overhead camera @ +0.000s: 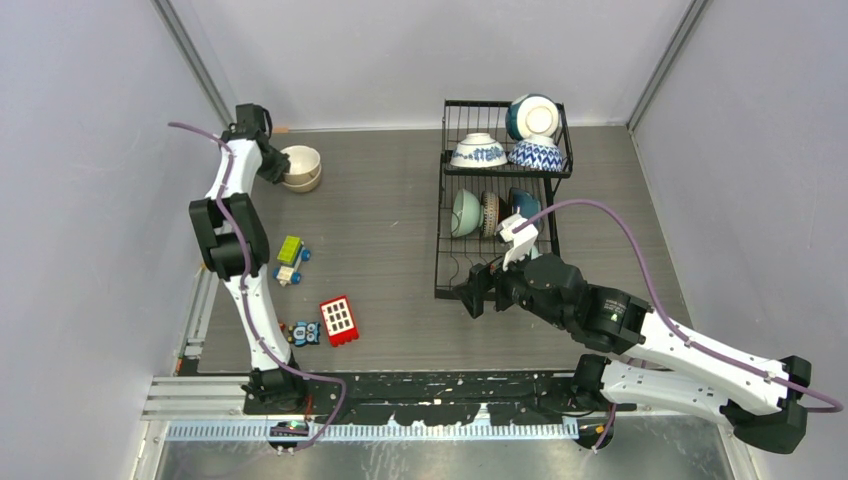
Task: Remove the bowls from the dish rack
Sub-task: Place the bowl with the bowl.
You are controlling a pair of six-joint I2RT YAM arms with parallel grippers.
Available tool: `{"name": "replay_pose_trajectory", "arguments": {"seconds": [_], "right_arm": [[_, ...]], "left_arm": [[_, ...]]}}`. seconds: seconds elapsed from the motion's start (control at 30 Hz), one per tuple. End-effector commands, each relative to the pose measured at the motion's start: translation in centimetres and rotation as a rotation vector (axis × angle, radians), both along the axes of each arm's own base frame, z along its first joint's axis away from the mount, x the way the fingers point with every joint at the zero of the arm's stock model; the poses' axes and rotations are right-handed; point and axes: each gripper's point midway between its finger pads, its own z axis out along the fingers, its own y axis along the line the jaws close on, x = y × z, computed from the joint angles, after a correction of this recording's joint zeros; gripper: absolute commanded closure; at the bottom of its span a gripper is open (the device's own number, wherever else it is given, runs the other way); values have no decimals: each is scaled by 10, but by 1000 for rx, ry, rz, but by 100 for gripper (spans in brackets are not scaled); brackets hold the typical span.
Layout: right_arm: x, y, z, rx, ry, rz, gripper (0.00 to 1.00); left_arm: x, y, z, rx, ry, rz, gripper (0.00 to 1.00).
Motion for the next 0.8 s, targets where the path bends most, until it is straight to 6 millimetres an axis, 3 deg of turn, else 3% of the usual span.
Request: {"name": "replay_pose_trajectory", "arguments": {"seconds": [0.0,0.17,0.5,0.77], "right_arm": [[4,-1,11,30,-35,-19,1],[5,-1,11,29,-35,-21,1],[5,1,14,32,-38,-15,1],[4,0,16,40,-37,-16,1]], "left_arm": [[17,-5,25,2,-79,-30,76],[16,-6,27,-2,-81,-39,73],[15,-7,61,21,-132,-77,57],[0,-3,74,56,-120,-78,53]]}}
